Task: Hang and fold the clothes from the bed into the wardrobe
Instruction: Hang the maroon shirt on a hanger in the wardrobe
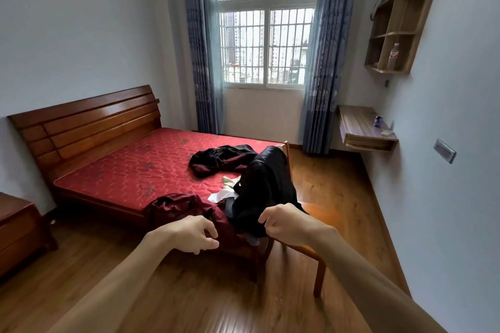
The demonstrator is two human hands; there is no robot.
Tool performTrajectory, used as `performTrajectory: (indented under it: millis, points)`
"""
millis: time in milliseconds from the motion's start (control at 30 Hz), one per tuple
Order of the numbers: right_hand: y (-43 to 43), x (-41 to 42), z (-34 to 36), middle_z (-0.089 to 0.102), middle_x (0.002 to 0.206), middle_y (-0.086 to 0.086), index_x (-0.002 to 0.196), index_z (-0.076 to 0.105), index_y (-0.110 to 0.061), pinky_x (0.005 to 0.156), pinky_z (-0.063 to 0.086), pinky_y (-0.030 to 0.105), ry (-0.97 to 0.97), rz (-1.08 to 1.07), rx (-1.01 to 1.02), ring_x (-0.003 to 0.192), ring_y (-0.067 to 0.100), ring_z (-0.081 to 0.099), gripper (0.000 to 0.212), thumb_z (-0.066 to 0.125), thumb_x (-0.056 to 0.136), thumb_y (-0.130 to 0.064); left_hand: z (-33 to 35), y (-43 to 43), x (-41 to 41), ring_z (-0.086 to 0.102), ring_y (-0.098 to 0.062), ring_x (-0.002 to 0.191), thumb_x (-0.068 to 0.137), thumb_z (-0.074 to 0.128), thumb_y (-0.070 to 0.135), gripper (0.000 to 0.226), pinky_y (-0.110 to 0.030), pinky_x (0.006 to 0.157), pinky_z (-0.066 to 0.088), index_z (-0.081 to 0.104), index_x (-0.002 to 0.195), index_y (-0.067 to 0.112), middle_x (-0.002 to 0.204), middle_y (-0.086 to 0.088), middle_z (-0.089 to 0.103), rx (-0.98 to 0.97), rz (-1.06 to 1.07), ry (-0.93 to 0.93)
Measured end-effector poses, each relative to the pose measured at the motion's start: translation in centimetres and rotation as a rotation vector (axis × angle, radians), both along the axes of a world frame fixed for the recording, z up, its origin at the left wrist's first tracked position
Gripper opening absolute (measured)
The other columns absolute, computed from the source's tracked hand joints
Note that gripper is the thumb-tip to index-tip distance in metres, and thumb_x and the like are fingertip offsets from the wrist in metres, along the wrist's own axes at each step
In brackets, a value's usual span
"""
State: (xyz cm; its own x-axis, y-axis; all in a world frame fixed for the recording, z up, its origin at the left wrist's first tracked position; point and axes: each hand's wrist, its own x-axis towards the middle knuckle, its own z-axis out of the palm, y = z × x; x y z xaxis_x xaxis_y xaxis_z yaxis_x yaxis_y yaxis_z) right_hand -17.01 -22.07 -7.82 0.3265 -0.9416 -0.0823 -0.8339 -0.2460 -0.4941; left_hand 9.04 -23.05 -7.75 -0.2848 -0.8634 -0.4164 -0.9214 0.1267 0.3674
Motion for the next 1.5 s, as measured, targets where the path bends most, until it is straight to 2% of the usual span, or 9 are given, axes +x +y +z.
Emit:
performTrajectory:
  millis: [133, 267, 633, 800, 967, 1133, 1267, 1367, 1500]
  points:
    - [-3.6, 1.4, -1.6, 0.069, 0.113, -0.003, 0.128, 0.063, -0.022, 0.087, 0.058, 0.027, 0.003, 0.013, 0.066, 0.1, 0.013, 0.067, 0.038, 0.052, 0.093, -0.014, -1.9, -4.0, 1.8, 0.073, -0.006, 0.087, 0.094, 0.061, 0.043, 0.04, -0.025, 0.081, 0.058, 0.06, 0.13, 0.027, 0.106, 0.005, 0.071, 0.052, 0.031, -0.007]
    - [-8.5, 2.0, -2.9, 0.069, 0.113, -0.003, 0.127, 0.063, -0.022, 0.088, 0.057, 0.027, -0.013, 0.016, 0.1, 0.1, 0.013, 0.067, 0.038, 0.052, 0.091, -0.015, -2.8, -8.4, 2.6, 0.072, -0.005, 0.086, 0.094, 0.061, 0.044, 0.039, -0.015, 0.067, 0.052, 0.06, 0.129, 0.028, 0.107, 0.005, 0.07, 0.045, 0.06, 0.029]
    - [-27.0, 1.8, -7.2, 0.069, 0.114, -0.003, 0.127, 0.062, -0.024, 0.089, 0.056, 0.028, -0.007, 0.087, 0.195, 0.1, 0.015, 0.067, 0.04, 0.055, 0.089, -0.015, -6.1, -24.4, 2.1, 0.073, -0.006, 0.085, 0.094, 0.061, 0.042, 0.038, -0.02, 0.066, 0.054, 0.06, 0.128, 0.026, 0.101, 0.006, 0.072, 0.121, 0.174, 0.003]
    - [-34.8, 1.1, -7.2, 0.067, 0.119, 0.001, 0.13, 0.06, -0.023, 0.091, 0.055, 0.03, 0.032, 0.153, 0.247, 0.104, 0.018, 0.066, 0.042, 0.053, 0.09, -0.014, -5.7, -32.1, 0.9, 0.072, -0.007, 0.087, 0.095, 0.06, 0.042, 0.037, -0.027, 0.08, 0.058, 0.06, 0.128, 0.027, 0.102, 0.006, 0.072, 0.132, 0.248, 0.022]
    - [-41.3, 1.7, -6.7, 0.071, 0.104, 0.014, 0.109, 0.067, -0.002, 0.09, 0.054, 0.042, 0.036, 0.228, 0.187, 0.097, 0.029, 0.067, 0.028, 0.048, 0.09, -0.008, -6.4, -37.3, 1.7, 0.073, -0.007, 0.089, 0.096, 0.058, 0.042, 0.037, -0.028, 0.082, 0.058, 0.06, 0.13, 0.028, 0.104, 0.005, 0.072, 0.203, 0.268, 0.029]
    - [-47.2, 4.3, -8.0, 0.071, 0.098, 0.018, 0.101, 0.067, 0.005, 0.097, 0.05, 0.035, 0.027, 0.273, 0.222, 0.09, 0.03, 0.066, 0.025, 0.048, 0.087, -0.003, -8.1, -41.7, 4.1, 0.072, -0.006, 0.088, 0.095, 0.058, 0.044, 0.036, -0.025, 0.077, 0.057, 0.059, 0.129, 0.029, 0.104, 0.006, 0.071, 0.228, 0.307, 0.05]
    - [-52.6, 7.6, -9.9, 0.072, 0.099, 0.018, 0.099, 0.066, 0.005, 0.085, 0.055, 0.044, 0.094, 0.309, 0.29, 0.09, 0.031, 0.068, 0.024, 0.048, 0.086, -0.003, -10.2, -45.6, 7.0, 0.073, -0.008, 0.088, 0.095, 0.058, 0.042, 0.037, -0.023, 0.067, 0.055, 0.058, 0.129, 0.028, 0.105, 0.004, 0.072, 0.285, 0.339, 0.055]
    - [-56.8, 10.5, -11.5, 0.07, 0.1, 0.022, 0.102, 0.064, 0.006, 0.079, 0.055, 0.043, 0.187, 0.336, 0.352, 0.092, 0.035, 0.066, 0.028, 0.046, 0.084, -0.006, -12.0, -49.1, 9.9, 0.072, -0.009, 0.083, 0.095, 0.058, 0.043, 0.039, -0.02, 0.057, 0.05, 0.057, 0.13, 0.026, 0.105, 0.003, 0.071, 0.311, 0.348, 0.033]
    - [-62.1, 13.8, -13.4, 0.071, 0.098, 0.017, 0.101, 0.068, -0.002, 0.071, 0.054, 0.037, 0.281, 0.325, 0.388, 0.082, 0.031, 0.067, 0.026, 0.049, 0.086, -0.01, -14.1, -54.2, 13.2, 0.071, -0.009, 0.082, 0.095, 0.058, 0.043, 0.038, -0.021, 0.06, 0.05, 0.057, 0.13, 0.027, 0.107, 0.002, 0.07, 0.373, 0.318, 0.007]
